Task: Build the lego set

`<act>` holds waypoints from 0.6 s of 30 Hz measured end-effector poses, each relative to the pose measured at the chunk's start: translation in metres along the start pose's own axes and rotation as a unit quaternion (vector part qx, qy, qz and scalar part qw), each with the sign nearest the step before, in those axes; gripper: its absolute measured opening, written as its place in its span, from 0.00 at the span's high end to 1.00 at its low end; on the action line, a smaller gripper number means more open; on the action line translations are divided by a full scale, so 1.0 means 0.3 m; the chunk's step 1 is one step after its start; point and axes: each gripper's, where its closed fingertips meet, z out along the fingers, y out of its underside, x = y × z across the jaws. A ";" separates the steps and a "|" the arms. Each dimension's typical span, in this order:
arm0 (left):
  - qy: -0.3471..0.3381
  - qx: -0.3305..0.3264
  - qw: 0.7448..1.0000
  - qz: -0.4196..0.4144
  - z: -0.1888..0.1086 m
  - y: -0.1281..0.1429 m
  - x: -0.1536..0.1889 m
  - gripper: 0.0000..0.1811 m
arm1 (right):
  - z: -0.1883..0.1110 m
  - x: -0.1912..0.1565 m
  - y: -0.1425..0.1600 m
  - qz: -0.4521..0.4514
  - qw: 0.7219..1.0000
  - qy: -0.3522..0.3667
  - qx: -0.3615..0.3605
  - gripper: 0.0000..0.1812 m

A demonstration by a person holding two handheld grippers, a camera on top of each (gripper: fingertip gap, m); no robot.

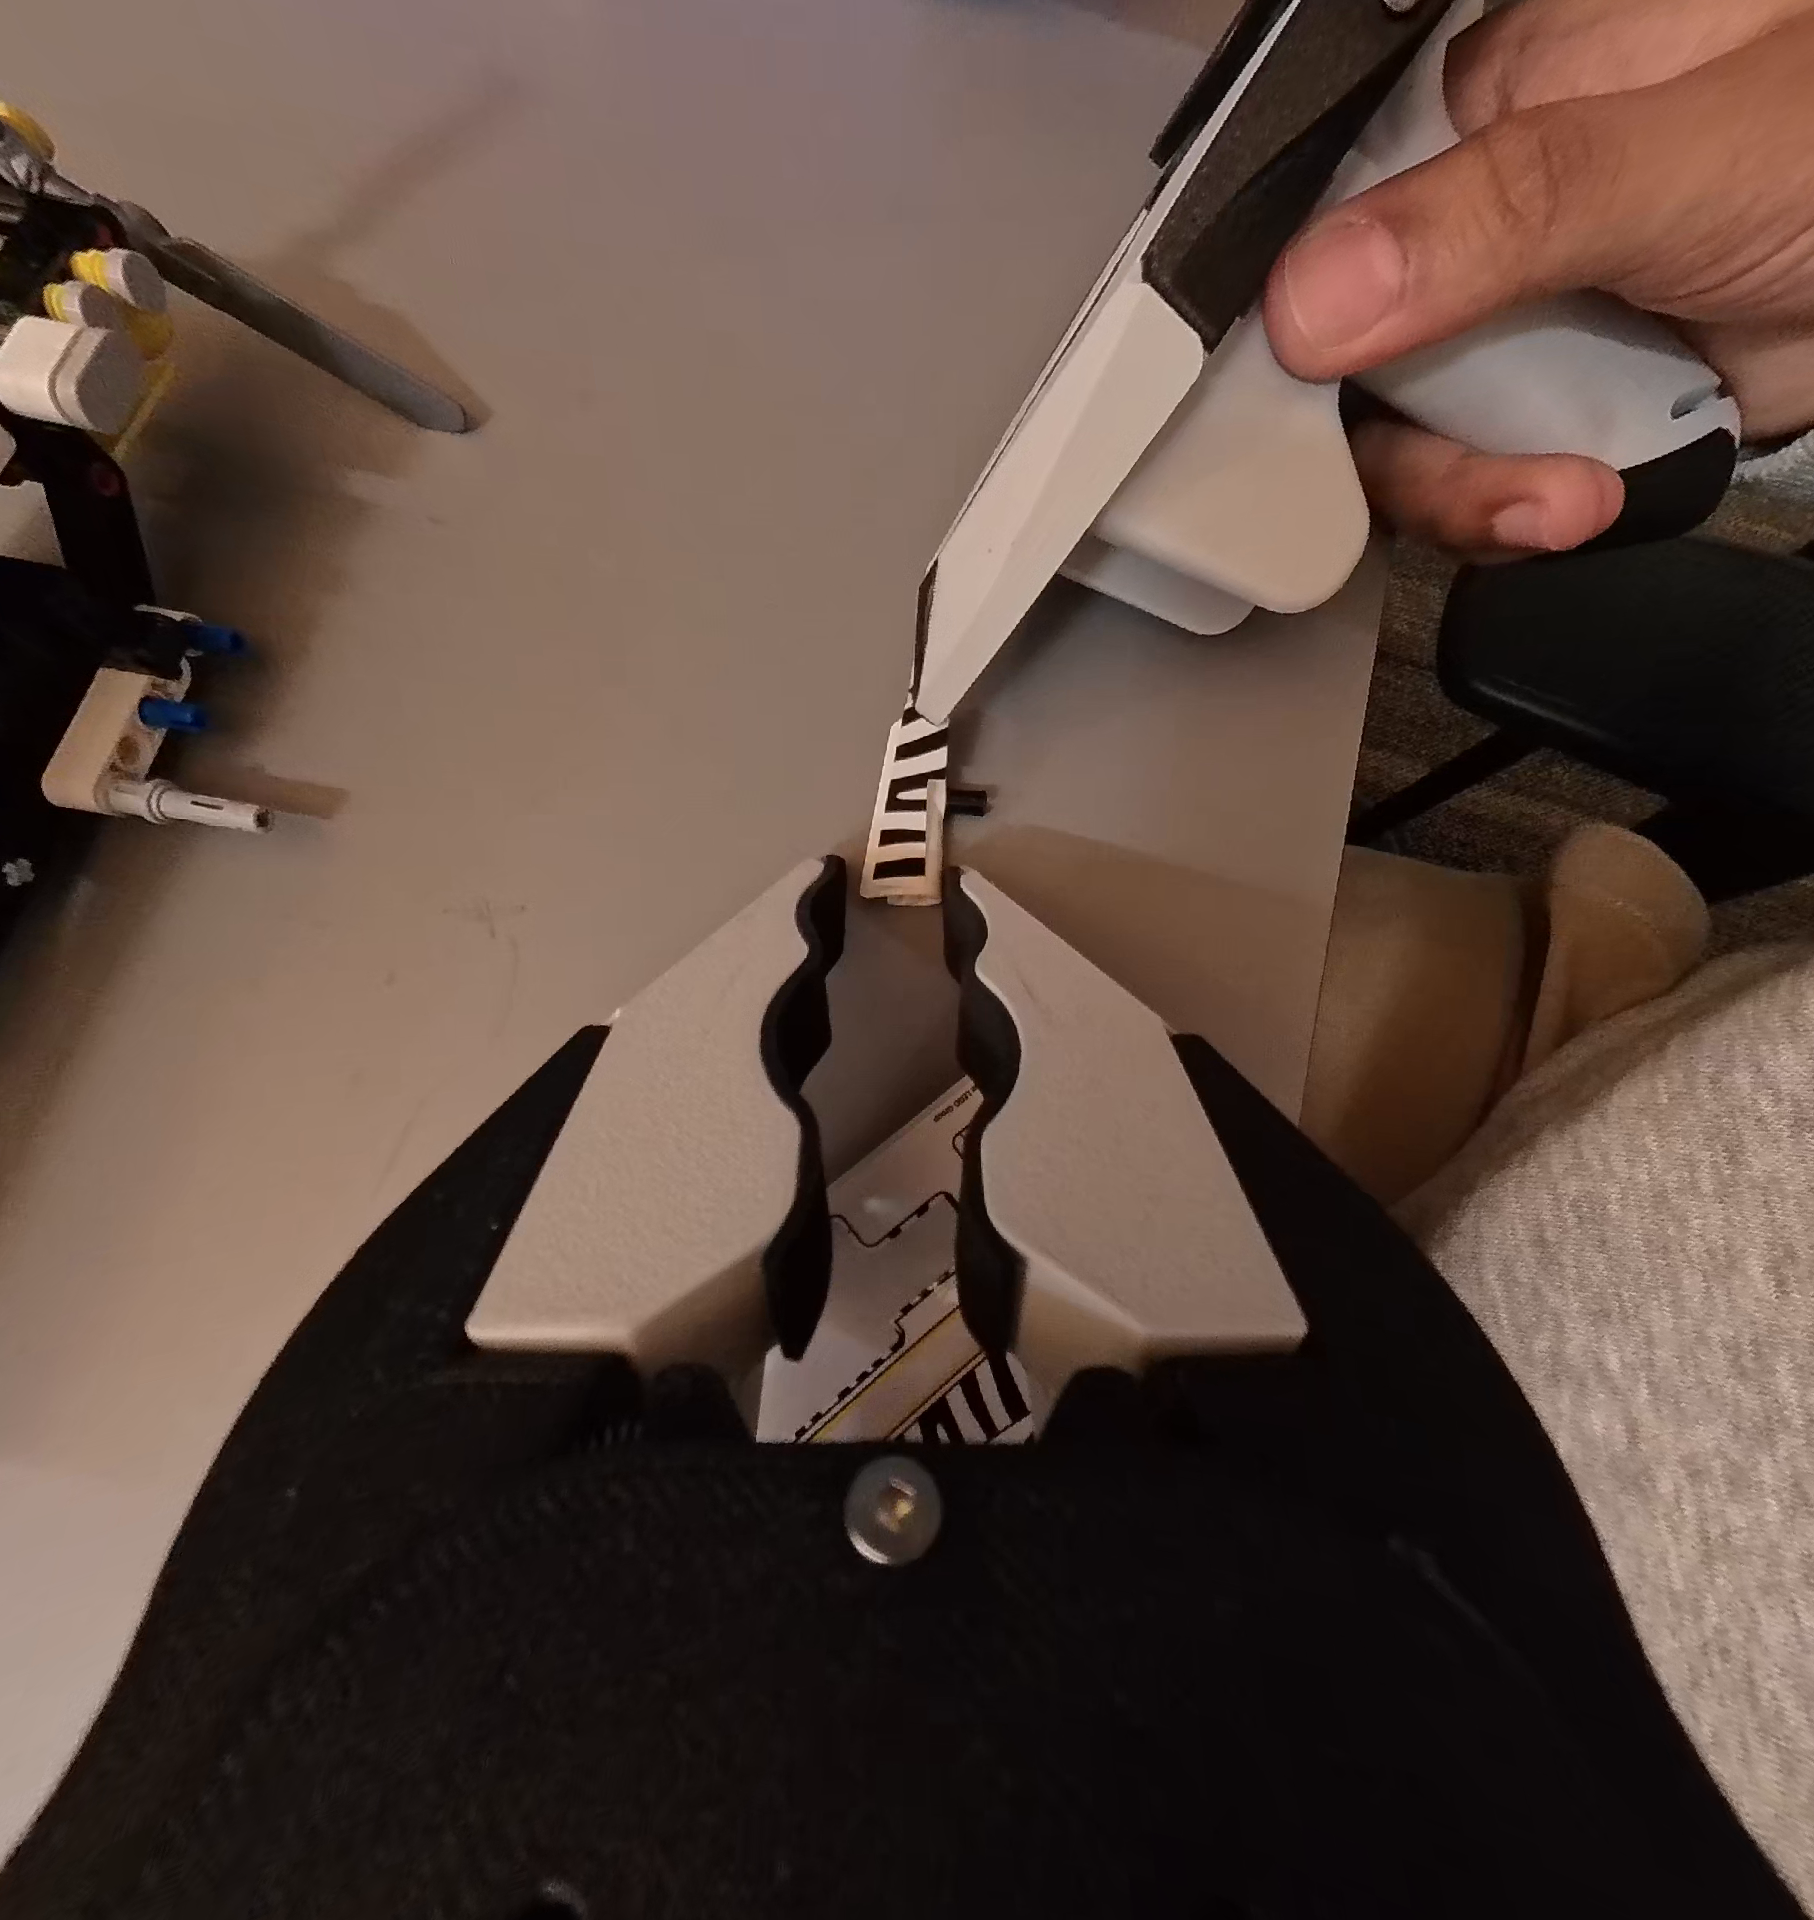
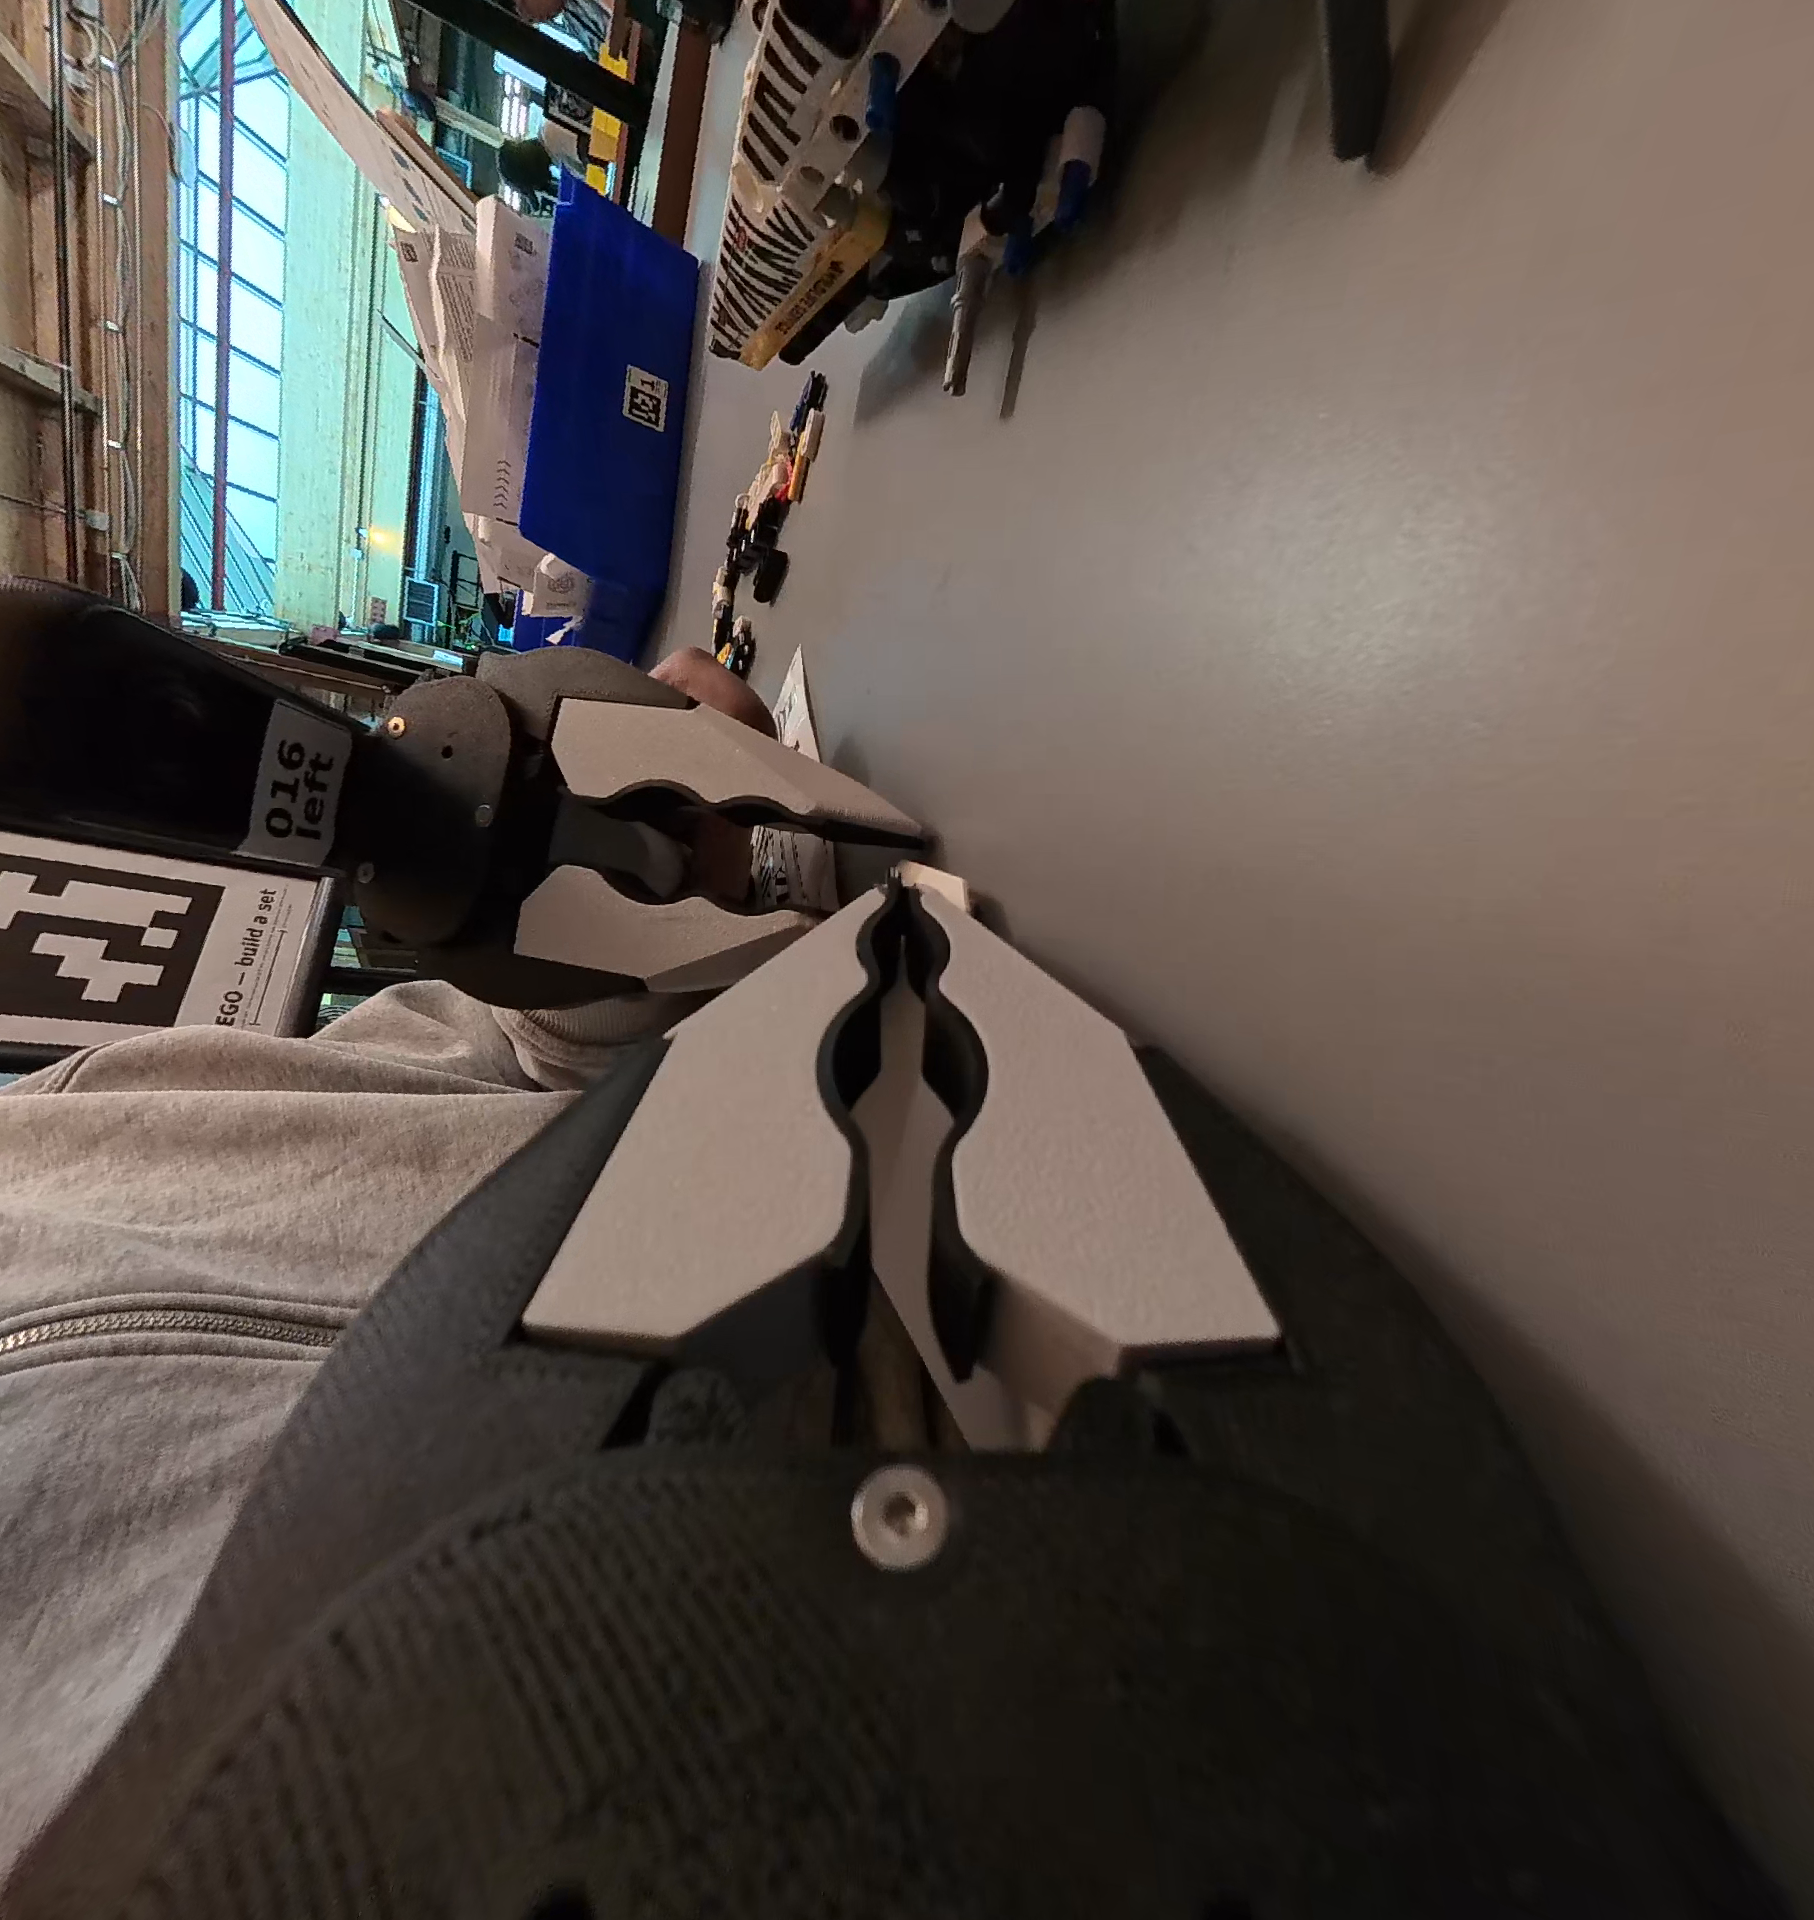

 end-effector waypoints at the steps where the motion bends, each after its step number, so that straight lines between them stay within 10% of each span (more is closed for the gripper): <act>1: 0.000 0.000 1.000 0.000 0.000 0.000 0.000 0.90 | 0.000 0.000 0.000 0.000 1.000 0.000 0.000 1.00; 18: 0.003 0.001 1.000 0.002 -0.003 0.000 0.004 0.87 | 0.001 0.003 0.001 0.003 1.000 0.003 -0.003 1.00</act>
